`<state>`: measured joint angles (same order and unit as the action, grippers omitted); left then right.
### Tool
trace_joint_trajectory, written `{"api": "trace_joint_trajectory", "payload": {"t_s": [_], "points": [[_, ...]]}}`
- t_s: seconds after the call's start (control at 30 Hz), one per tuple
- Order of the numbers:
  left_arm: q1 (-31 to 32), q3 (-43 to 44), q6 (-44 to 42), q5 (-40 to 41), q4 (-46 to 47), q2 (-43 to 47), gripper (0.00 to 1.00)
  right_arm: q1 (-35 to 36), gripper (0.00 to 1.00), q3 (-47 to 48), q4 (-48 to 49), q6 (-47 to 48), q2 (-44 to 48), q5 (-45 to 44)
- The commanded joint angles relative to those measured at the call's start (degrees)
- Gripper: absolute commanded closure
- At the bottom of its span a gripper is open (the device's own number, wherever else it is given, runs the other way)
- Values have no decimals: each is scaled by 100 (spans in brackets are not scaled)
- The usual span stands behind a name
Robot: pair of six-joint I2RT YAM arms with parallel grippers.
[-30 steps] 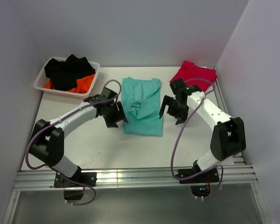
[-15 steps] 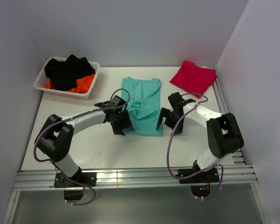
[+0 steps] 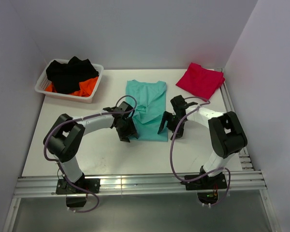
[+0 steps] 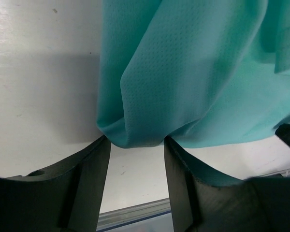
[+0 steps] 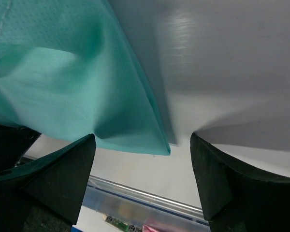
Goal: Fold and stack the t-shirts
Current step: Fold the tshirt
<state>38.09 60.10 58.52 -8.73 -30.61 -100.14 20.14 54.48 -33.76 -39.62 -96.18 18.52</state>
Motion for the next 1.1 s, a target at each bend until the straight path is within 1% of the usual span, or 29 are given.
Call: {"api": "trace_joint_trajectory", "payload": {"t_s": [0.0, 0.17, 0.3, 0.33, 0.37, 0.4, 0.43, 0.47, 0.5, 0.53, 0.57, 0.6, 0.63, 0.67, 0.7, 0.83, 0.9, 1.03, 1.07], "points": [[15, 151, 168, 222, 82, -93, 47, 209, 14, -86, 475, -64, -287, -42], [15, 257, 317, 407, 29, -138, 47, 394, 20, -104, 554, -73, -471, -16], [6, 301, 397, 565, 29, -41, 47, 482, 30, -148, 651, -38, -612, 2], [6, 292, 414, 557, 46, -50, 47, 491, 35, -157, 677, -11, -638, 20], [6, 283, 449, 531, 55, -67, 48, 491, 37, -166, 704, -2, -700, 20], [-3, 266, 450, 522, 81, -128, 51, 491, 39, -166, 713, 15, -726, 11], [6, 248, 458, 522, 125, -155, 54, 491, 54, -157, 730, 33, -761, -15], [6, 231, 476, 522, 143, -173, 59, 491, 69, -157, 730, 42, -770, -42], [-3, 222, 467, 539, 160, -181, 62, 491, 78, -139, 713, 50, -797, -51], [-3, 213, 458, 574, 161, -199, 65, 491, 93, -122, 687, 94, -840, -51], [-3, 222, 450, 670, 152, -199, 69, 491, 100, -61, 652, 112, -867, -94], [-3, 231, 441, 732, 134, -208, 78, 491, 100, -34, 573, 138, -902, -112], [-3, 248, 406, 793, 108, -217, 82, 491, 100, -8, 537, 182, -911, -130], [-3, 292, 388, 846, 47, -225, 95, 491, 100, 27, 502, 208, -902, -191], [-3, 310, 379, 847, 12, -243, 100, 491, 100, 45, 441, 252, -894, -226], [15, 327, 221, 847, -94, -33, 100, 491, 100, 63, 212, 349, -631, -297], [58, 231, 195, 847, -225, 318, 100, 482, 100, 19, 28, 375, -438, -340], [138, -103, 282, 847, -542, 1108, 100, 491, 100, -165, -324, 402, 264, -323], [155, -277, 309, 847, -595, 1467, 100, 491, 100, -261, -394, 411, 406, -314]]}}
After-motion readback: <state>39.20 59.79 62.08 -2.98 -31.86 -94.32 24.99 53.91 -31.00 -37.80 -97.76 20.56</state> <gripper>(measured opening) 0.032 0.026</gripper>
